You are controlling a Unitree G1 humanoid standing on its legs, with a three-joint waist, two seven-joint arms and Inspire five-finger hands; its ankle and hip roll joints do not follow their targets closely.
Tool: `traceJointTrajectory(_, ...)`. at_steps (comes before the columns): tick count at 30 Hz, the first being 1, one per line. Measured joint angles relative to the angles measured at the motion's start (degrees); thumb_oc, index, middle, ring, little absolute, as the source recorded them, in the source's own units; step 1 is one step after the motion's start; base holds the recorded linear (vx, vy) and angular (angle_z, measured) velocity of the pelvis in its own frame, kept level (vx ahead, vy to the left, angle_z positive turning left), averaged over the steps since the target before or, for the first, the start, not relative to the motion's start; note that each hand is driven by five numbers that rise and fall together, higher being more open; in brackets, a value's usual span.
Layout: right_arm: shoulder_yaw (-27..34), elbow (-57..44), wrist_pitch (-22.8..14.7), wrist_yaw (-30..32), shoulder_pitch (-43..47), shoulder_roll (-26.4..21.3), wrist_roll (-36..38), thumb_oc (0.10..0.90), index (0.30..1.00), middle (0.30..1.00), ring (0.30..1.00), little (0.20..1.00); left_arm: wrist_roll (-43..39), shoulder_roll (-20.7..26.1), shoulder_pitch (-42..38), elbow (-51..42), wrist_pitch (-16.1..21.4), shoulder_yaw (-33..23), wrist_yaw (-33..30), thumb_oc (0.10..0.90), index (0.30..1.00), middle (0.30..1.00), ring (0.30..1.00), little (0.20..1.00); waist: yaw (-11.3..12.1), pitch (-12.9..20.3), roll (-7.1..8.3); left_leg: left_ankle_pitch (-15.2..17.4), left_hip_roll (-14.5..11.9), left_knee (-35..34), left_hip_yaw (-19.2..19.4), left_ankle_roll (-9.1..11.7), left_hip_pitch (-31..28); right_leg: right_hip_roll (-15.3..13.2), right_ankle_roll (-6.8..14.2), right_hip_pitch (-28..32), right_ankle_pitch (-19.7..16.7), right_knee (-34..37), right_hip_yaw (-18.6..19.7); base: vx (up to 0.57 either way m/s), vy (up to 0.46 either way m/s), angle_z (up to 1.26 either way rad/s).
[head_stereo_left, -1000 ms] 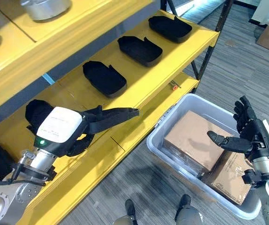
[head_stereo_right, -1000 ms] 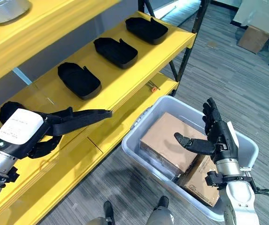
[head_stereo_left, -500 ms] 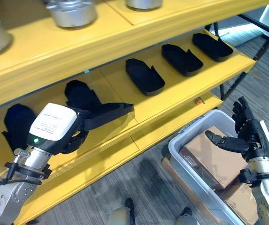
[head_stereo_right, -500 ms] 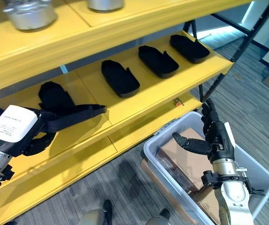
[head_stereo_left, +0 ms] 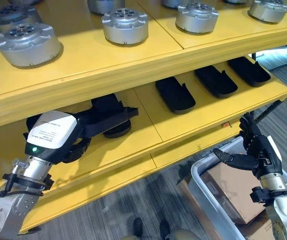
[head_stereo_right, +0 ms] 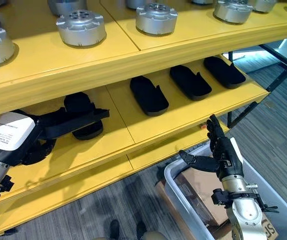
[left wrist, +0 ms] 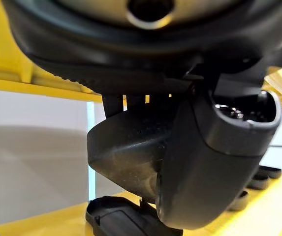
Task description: Move parts from the plastic box to the shelf.
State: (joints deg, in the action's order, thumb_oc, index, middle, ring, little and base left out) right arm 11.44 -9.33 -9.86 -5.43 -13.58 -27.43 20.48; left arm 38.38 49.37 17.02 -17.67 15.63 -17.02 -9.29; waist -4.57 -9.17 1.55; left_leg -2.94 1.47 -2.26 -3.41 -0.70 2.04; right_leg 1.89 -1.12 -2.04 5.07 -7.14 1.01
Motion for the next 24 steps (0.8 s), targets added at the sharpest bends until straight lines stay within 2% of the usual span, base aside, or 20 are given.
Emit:
traceJointTrajectory(2,0.6,0.0,0.0,0.0,-0.6,0.0,0.0,0.900,1.000,1.000,1.000,1.000,-0.6,-2.0,0.1,-0.1,0.2,0.3,0.0,0.400,0.300,0.300,0.300,0.300,-0.2,0.5,-0.70,-0.1,0.1,-0.3,-0.7,0.2,-0.3,0.3,0.0,0.8,0.0,0.9,-0.3,-0.06,-0.064,0.17)
traceJointTrajectory(4,0.7,0.1,0.0,0.2,-1.4,0.0,0.0,0.900,1.000,1.000,1.000,1.000,-2.1,-1.9,0.0,-0.1,0.3,0.6,0.0,0.400,0.300,0.300,0.300,0.300,0.0,0.5,-0.81,-0.5,0.1,0.3,-1.0,0.8,0.3,0.3,0.0,0.9,0.0,0.9,-0.8,-0.11,-0.054,0.27)
traceJointTrajectory(6,0.7,0.1,0.1,0.2,-2.2,-0.2,0.0,0.900,1.000,1.000,1.000,1.000,-2.1,-1.9,-0.6,0.0,0.2,2.0,0.1,0.400,0.300,0.300,0.300,0.300,-1.6,0.5,-0.63,-0.9,1.1,3.9,-0.8,1.4,2.2,-0.8,0.0,1.2,0.1,0.4,-1.3,-0.14,-0.003,0.62)
traceJointTrajectory(7,0.7,0.2,0.0,0.3,-2.2,-0.3,0.1,0.900,1.000,1.000,1.000,1.000,-2.1,-1.8,-0.6,0.1,0.3,2.2,0.2,0.400,0.300,0.300,0.300,0.300,-1.5,0.3,-0.85,-1.2,1.1,4.1,-0.1,1.8,2.5,-0.2,-0.1,1.2,0.4,-0.1,-1.4,-0.13,0.024,0.50)
traceJointTrajectory(8,0.7,0.3,0.0,0.3,-1.9,-0.6,0.2,0.900,1.000,1.000,1.000,1.000,-2.2,-1.9,-1.2,0.1,0.3,2.6,0.2,0.400,0.300,0.300,0.300,0.300,-1.5,-0.1,-0.82,-2.1,1.4,5.4,0.1,3.2,3.7,-0.3,-0.4,-0.7,0.7,-2.9,-1.6,-0.05,0.038,0.42)
traceJointTrajectory(9,0.7,0.0,0.0,0.3,-2.1,-0.8,0.3,0.900,1.000,1.000,1.000,1.000,-2.1,-1.0,-1.3,-0.3,0.2,2.7,0.2,0.400,0.300,0.300,0.300,0.300,-2.3,-0.6,0.35,-3.9,1.8,6.1,1.9,5.7,5.0,-2.5,-1.3,-1.2,1.0,-3.3,-1.4,-0.04,0.031,0.56)
traceJointTrajectory(10,0.8,0.2,0.1,0.3,-2.0,-0.9,0.3,0.900,1.000,1.000,1.000,1.000,-2.1,-0.4,-1.9,-0.2,0.3,2.7,0.2,0.400,0.300,0.300,0.300,0.300,-2.8,-1.3,1.51,-1.9,1.2,8.6,3.7,4.9,6.2,-3.7,-2.2,-1.1,0.7,-2.5,-2.2,-0.03,0.069,0.48)
traceJointTrajectory(11,1.0,0.2,0.1,0.3,-1.9,0.1,0.3,0.900,1.000,1.000,1.000,1.000,-2.1,0.0,-1.7,-0.4,0.4,2.5,0.2,0.400,0.300,0.300,0.300,0.300,-2.1,-1.7,2.43,3.4,-3.6,13.1,8.2,1.4,6.6,-3.4,-2.6,-1.9,0.5,-2.8,-2.2,-0.02,0.077,0.27)
traceJointTrajectory(12,1.4,0.4,0.1,0.4,-2.1,0.1,0.5,0.900,1.000,1.000,1.000,1.000,-2.1,-0.9,-1.5,-0.1,0.7,2.5,0.1,0.400,0.300,0.300,0.300,0.300,-2.0,-2.2,3.02,5.4,-9.5,14.2,8.3,2.6,5.6,-3.3,-2.6,-2.7,0.5,-3.7,-2.0,-0.03,0.158,0.16)
traceJointTrajectory(13,2.3,0.7,0.2,0.5,-1.9,0.4,0.5,0.900,1.000,1.000,1.000,1.000,-2.1,-1.1,-2.3,0.5,1.0,2.6,-0.1,0.400,0.300,0.300,0.300,0.300,-2.5,-2.5,2.27,5.3,-14.1,14.5,5.7,5.6,4.7,-3.1,-2.6,-3.3,0.6,-4.7,-2.8,-0.02,0.137,0.29)
traceJointTrajectory(15,5.1,0.6,-0.4,1.3,-2.2,1.2,1.1,0.900,1.000,1.000,1.000,1.000,-2.1,-1.2,-2.6,0.3,1.0,2.7,-0.1,0.400,0.300,0.300,0.300,0.300,-4.3,-3.1,1.79,3.8,-24.5,9.5,8.1,7.8,4.6,-3.1,-2.3,-7.6,3.5,-10.7,-3.8,0.05,0.215,0.49)
traceJointTrajectory(16,6.2,0.9,-0.8,2.4,-2.6,1.3,1.4,0.900,1.000,1.000,1.000,1.000,-2.1,-1.1,-2.8,0.2,1.1,2.6,-0.2,0.400,0.300,0.300,0.300,0.300,-4.8,-3.9,1.49,3.2,-28.5,6.1,9.5,8.5,5.2,-3.7,-1.5,-9.7,5.1,-14.5,-4.1,0.09,0.255,0.42)
traceJointTrajectory(17,7.3,1.2,-0.9,3.4,-3.1,1.9,2.3,0.900,1.000,1.000,1.000,1.000,-2.1,-1.0,-2.7,0.0,1.1,2.5,-0.3,0.400,0.300,0.300,0.300,0.300,-4.6,-4.8,1.51,2.6,-30.7,3.7,9.7,9.1,5.9,-4.4,-0.5,-11.7,7.0,-18.2,-4.4,0.08,0.307,0.23)
traceJointTrajectory(18,7.6,1.2,-0.9,4.2,-3.7,1.9,2.3,0.900,1.000,1.000,1.000,1.000,-2.1,-1.0,-2.1,-0.1,1.0,2.3,-0.4,0.400,0.300,0.300,0.300,0.300,-4.3,-5.7,1.43,2.6,-31.4,3.3,9.4,8.9,5.8,-4.9,-1.0,-12.7,8.7,-21.2,-4.1,0.04,0.223,-0.03)
traceJointTrajectory(19,7.7,1.4,-1.1,4.7,-4.5,2.1,2.3,0.900,1.000,1.000,1.000,1.000,-2.1,-1.2,-1.3,-0.1,1.1,2.2,-0.4,0.400,0.300,0.300,0.300,0.300,-3.7,-6.5,0.58,2.6,-31.4,5.1,9.7,9.1,5.9,-5.2,1.3,-12.6,9.0,-22.4,-3.9,0.04,0.274,-0.19)
traceJointTrajectory(20,7.7,1.3,-1.3,5.0,-5.0,1.8,2.3,0.900,1.000,1.000,1.000,1.000,-2.2,-1.2,-0.6,-0.4,1.0,2.2,-0.7,0.400,0.300,0.300,0.300,0.300,-3.5,-7.2,-0.94,2.0,-30.4,7.2,11.2,7.2,5.8,-4.9,1.5,-12.5,9.8,-23.7,-3.7,0.05,0.311,-0.15)
traceJointTrajectory(21,8.0,0.9,-1.7,5.3,-6.7,0.0,2.3,0.900,1.000,1.000,1.000,1.000,-2.1,-1.5,-0.3,-1.0,1.4,2.2,-1.1,0.400,0.300,0.300,0.300,0.300,-3.8,-7.1,-4.31,2.2,-29.0,6.7,12.1,5.1,5.8,-4.6,3.2,-12.6,10.1,-24.3,-4.5,0.06,0.330,-0.19)
traceJointTrajectory(22,7.6,1.2,-1.7,5.4,-6.9,0.3,2.2,0.900,1.000,1.000,1.000,1.000,-2.1,-0.4,0.1,-1.1,1.6,1.4,-1.6,0.400,0.300,0.300,0.300,0.300,-2.9,-7.2,-4.43,-1.1,-27.9,5.5,9.8,7.3,5.5,-4.9,4.1,-13.1,10.5,-25.2,-3.1,0.07,0.332,-0.01)
traceJointTrajectory(23,6.2,1.1,-1.7,5.5,-7.7,1.8,2.2,0.900,1.000,1.000,1.000,1.000,-2.2,0.0,-0.7,-0.8,1.6,0.8,-1.8,0.400,0.300,0.300,0.300,0.300,-2.8,-7.2,-2.68,-1.7,-25.5,6.3,11.1,7.6,6.1,-7.3,5.9,-13.3,10.8,-24.9,-2.5,0.05,0.209,0.21)
traceJointTrajectory(24,5.6,0.8,-1.7,5.3,-8.6,2.9,2.2,0.900,1.000,1.000,1.000,1.000,-2.2,-0.1,-1.0,-0.8,1.1,0.8,-2.3,0.400,0.300,0.300,0.300,0.300,-3.2,-7.1,-1.93,-1.7,-23.8,5.9,11.5,7.5,6.8,-8.8,6.9,-13.0,10.2,-22.9,-2.1,0.07,0.285,0.36)
